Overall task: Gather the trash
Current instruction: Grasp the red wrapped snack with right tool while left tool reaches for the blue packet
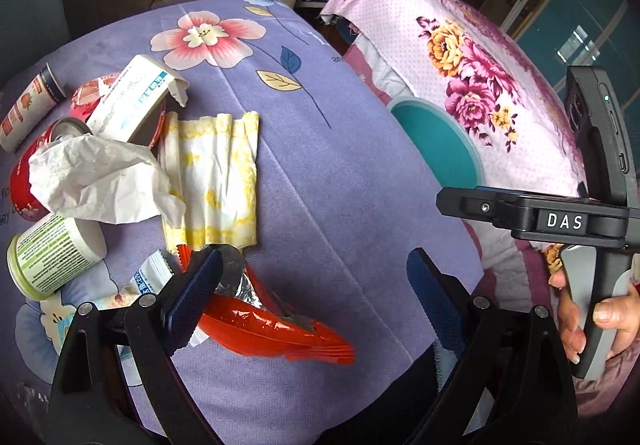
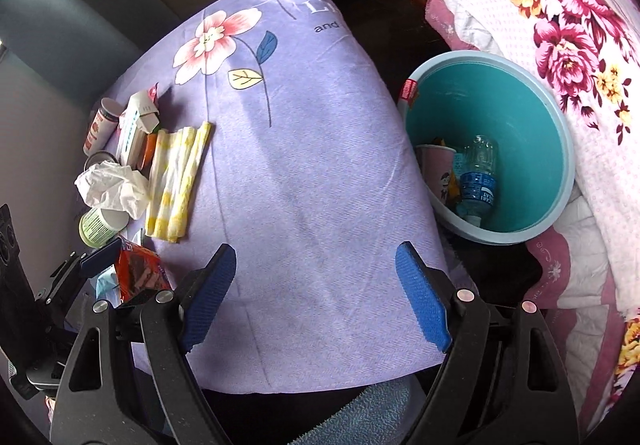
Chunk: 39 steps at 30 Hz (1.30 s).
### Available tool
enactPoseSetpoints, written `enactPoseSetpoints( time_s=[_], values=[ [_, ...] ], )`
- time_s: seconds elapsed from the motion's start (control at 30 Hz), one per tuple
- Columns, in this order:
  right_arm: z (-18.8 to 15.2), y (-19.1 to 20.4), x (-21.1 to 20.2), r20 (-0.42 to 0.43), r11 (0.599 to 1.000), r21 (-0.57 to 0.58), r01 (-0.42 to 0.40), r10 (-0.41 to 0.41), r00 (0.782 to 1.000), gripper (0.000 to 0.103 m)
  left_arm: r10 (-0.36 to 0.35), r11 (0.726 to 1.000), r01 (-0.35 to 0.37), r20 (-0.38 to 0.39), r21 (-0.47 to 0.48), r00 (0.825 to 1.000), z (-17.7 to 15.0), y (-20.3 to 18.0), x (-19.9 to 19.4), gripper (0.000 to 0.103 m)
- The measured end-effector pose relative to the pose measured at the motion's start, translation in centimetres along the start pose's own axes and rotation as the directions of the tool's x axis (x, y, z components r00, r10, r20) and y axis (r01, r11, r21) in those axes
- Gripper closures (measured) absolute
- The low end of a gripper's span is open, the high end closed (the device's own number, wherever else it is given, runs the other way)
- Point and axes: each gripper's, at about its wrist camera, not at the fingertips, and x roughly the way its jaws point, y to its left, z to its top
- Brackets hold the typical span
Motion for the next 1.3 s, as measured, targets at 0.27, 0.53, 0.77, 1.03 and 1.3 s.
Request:
enactPoseSetpoints(
  time_s=[0.27, 0.53, 0.77, 1.03, 1.3],
  values=[
    [-0.5, 4.7, 0.1, -0.014, 0.996, -0.093, 0.016, -0.018, 1.0, 0.025, -0.066, 0.995, 0.072, 0.093, -0.063, 0.993, 0.1, 2.9, -4.0, 0.01],
    [-0.9, 8.0, 0.9, -0.04, 0.983, -0.178, 0.034, -0.041, 0.998, 0.025, 0.062, 0.997, -0.055, 0.114, -0.059, 0.992, -2.2, 7.8, -6.2, 0.005],
    [-0.5, 11.8, 2.3, -0.049, 0.954, -0.296, 0.052, -0.07, 0.996, 0.02, 0.154, 0.98, -0.146, 0.053, -0.137, 0.987, -4.8, 13.7, -6.1, 0.005],
    [-0.8, 15.9, 5.5, -0.062, 0.811, -0.577, 0.097, -0.162, 0.985, 0.02, 0.169, 0.969, -0.167, -0.005, -0.183, 0.986, -6.9, 16.7, -5.0, 0.005],
    [0.5, 16.4, 7.9, -0.054, 0.748, -0.657, 0.097, -0.175, 0.983, 0.02, 0.163, 0.982, -0.165, -0.029, -0.092, 0.986, -7.4, 15.0, -3.7, 0.005]
  ],
)
